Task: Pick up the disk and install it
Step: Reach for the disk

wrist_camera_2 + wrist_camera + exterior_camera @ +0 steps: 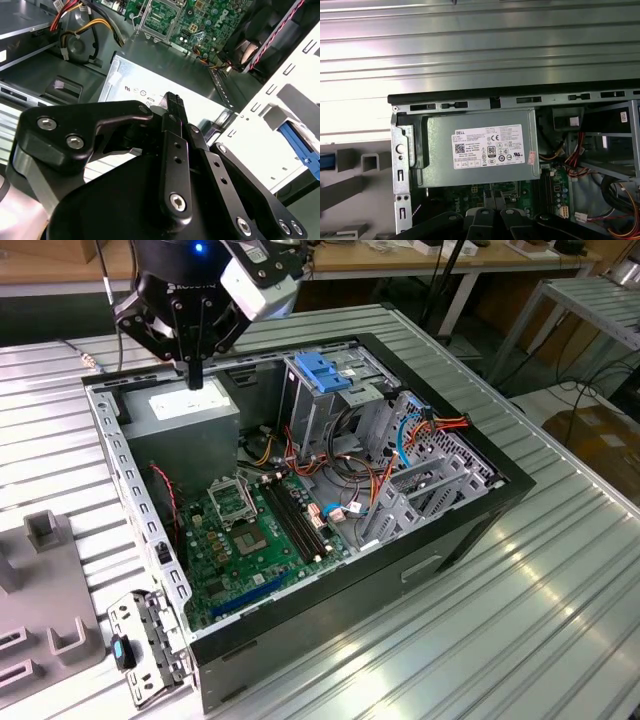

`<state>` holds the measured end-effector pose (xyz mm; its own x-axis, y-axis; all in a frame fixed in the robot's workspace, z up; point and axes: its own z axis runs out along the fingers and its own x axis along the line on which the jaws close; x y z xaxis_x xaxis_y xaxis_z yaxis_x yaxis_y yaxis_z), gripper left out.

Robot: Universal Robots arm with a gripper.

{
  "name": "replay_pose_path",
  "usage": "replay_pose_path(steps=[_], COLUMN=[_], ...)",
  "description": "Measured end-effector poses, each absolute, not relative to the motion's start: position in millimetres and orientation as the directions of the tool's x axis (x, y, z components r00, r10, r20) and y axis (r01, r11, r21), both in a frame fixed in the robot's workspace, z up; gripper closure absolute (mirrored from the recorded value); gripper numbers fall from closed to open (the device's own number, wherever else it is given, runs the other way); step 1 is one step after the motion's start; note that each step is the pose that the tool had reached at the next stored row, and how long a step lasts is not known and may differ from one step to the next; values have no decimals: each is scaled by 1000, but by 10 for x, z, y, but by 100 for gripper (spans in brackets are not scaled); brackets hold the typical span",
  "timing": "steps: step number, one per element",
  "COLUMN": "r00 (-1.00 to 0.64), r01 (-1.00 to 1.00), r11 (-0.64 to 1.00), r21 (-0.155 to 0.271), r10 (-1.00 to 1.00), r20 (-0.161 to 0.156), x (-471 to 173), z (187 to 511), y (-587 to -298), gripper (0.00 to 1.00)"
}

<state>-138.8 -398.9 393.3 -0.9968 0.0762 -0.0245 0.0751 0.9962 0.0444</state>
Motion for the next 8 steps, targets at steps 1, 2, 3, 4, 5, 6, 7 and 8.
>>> replay_pose_path(steps=[1,2,3,4,5,6,7,8], r00=[-997,-997,-997,-997,-997,-997,-997,-997], r01=[75,75,75,75,75,75,75,75], r11=[996,996,996,996,996,996,996,996], r21=[44,44,44,44,44,44,44,44], r10=[76,76,76,76,76,76,76,76], r20=[-24,-24,-24,-24,-24,-24,-24,-24], x=[-1391,-1395,-1402,-1406,-1410,-1414,-1418,-1423], z=[3933,3933,3933,3933,3933,3933,3933,3933], y=[-3989,-3989,-3989,-3989,-3989,-3989,-3989,-3989], gripper=[90,90,90,90,90,90,90,90])
